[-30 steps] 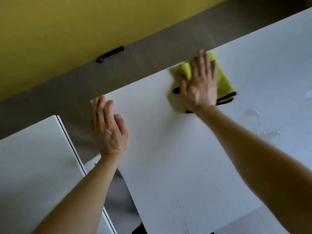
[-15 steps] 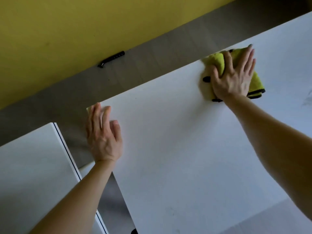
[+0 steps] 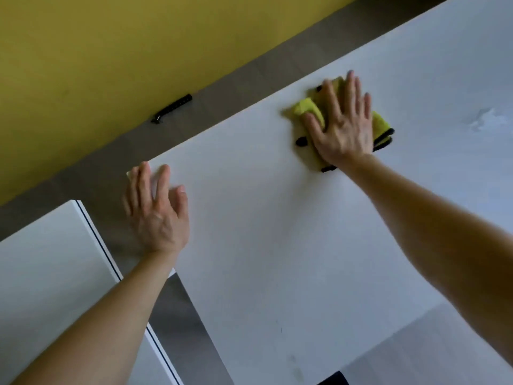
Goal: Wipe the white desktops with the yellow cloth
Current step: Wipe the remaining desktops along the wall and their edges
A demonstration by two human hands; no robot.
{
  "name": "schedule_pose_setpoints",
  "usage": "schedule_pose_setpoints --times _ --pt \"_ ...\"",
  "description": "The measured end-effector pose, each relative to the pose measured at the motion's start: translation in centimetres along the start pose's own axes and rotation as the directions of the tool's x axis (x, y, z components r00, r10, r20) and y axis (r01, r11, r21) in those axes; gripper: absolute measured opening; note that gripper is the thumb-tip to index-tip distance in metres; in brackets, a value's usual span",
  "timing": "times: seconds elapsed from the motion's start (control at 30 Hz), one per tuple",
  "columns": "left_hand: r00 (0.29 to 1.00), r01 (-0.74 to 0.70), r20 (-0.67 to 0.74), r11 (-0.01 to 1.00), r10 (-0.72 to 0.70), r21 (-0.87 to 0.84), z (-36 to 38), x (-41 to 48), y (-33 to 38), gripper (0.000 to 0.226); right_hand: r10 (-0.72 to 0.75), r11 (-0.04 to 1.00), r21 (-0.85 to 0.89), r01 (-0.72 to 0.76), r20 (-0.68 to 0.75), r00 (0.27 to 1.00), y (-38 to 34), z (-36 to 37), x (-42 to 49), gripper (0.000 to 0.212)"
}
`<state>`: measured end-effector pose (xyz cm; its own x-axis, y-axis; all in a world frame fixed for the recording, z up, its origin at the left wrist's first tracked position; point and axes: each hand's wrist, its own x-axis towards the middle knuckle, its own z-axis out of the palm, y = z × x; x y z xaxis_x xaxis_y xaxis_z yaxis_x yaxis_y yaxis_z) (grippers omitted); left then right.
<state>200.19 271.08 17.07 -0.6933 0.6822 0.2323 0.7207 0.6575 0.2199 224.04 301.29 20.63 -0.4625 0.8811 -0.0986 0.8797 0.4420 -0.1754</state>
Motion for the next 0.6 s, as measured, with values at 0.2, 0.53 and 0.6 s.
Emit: schedule_pose_setpoints --times 0.2,0.53,0.6 --pt "0.977 -0.060 0.211 0.994 0.039 0.093 -1.3 0.5 -0.1 0.063 0.043 0.999 0.020 -0.042 -0.044 0.998 -5.4 1.7 -5.1 0.082" --pt "0.859 -0.200 0.478 0.980 0.181 -0.012 -6.5 -1.9 5.1 0.082 -0.058 0.997 0.053 0.060 -0.034 0.998 2.0 1.1 -8.0 0.078" --pt "0.759 -0.242 0.617 0.970 0.208 -0.029 -7.1 -2.9 7.5 0.113 0.180 0.984 0.020 -0.179 -0.049 0.982 8.4 -1.0 -5.9 0.082"
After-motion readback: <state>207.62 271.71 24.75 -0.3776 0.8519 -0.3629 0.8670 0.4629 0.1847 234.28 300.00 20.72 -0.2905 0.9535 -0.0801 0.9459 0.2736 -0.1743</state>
